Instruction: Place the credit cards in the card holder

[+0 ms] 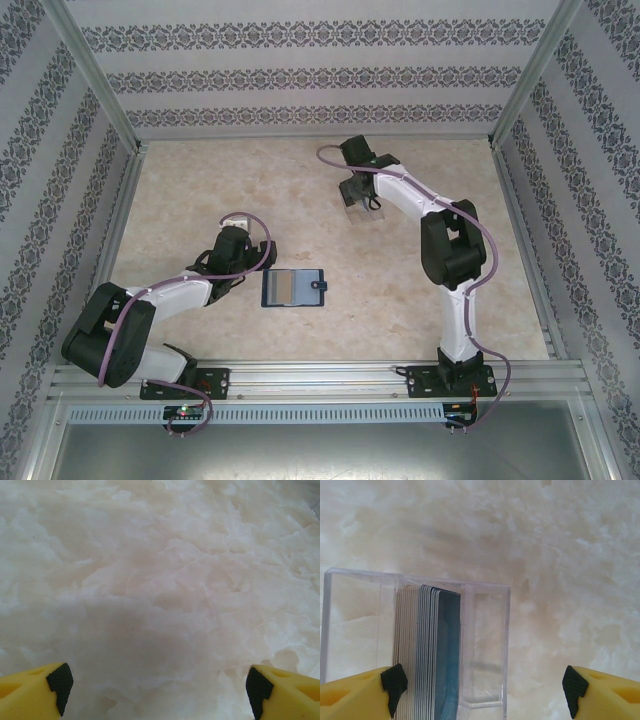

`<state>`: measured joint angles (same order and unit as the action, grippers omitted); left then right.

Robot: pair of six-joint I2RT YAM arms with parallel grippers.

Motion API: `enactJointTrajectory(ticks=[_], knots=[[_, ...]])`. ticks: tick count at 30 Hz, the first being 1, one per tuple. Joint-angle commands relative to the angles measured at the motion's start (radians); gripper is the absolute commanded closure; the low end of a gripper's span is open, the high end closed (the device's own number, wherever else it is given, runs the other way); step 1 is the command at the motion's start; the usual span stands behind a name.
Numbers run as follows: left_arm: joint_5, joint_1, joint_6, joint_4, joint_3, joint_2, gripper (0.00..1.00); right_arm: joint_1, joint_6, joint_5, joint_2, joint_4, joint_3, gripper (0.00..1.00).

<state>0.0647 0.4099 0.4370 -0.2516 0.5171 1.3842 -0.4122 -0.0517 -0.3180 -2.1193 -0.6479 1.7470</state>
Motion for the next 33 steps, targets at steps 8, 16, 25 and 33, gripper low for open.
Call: enactJointTrajectory(ticks=[8, 16, 25, 33], knots=[[0.024, -0.009, -0.002, -0.007, 0.019, 0.001, 0.08, -0.021, 0.002, -0.020, 0.032, -0.067, 0.036, 0.13], [0.026, -0.009, -0.001, -0.007, 0.018, 0.000, 0.08, -0.031, 0.002, 0.000, 0.026, -0.061, 0.044, 0.13], [0.026, -0.009, 0.002, -0.007, 0.022, 0.007, 0.08, -0.007, 0.002, -0.010, -0.020, -0.066, 0.040, 0.12], [0.023, -0.010, 0.002, -0.008, 0.023, 0.014, 0.08, 0.002, 0.010, -0.059, -0.022, -0.060, 0.022, 0.12]])
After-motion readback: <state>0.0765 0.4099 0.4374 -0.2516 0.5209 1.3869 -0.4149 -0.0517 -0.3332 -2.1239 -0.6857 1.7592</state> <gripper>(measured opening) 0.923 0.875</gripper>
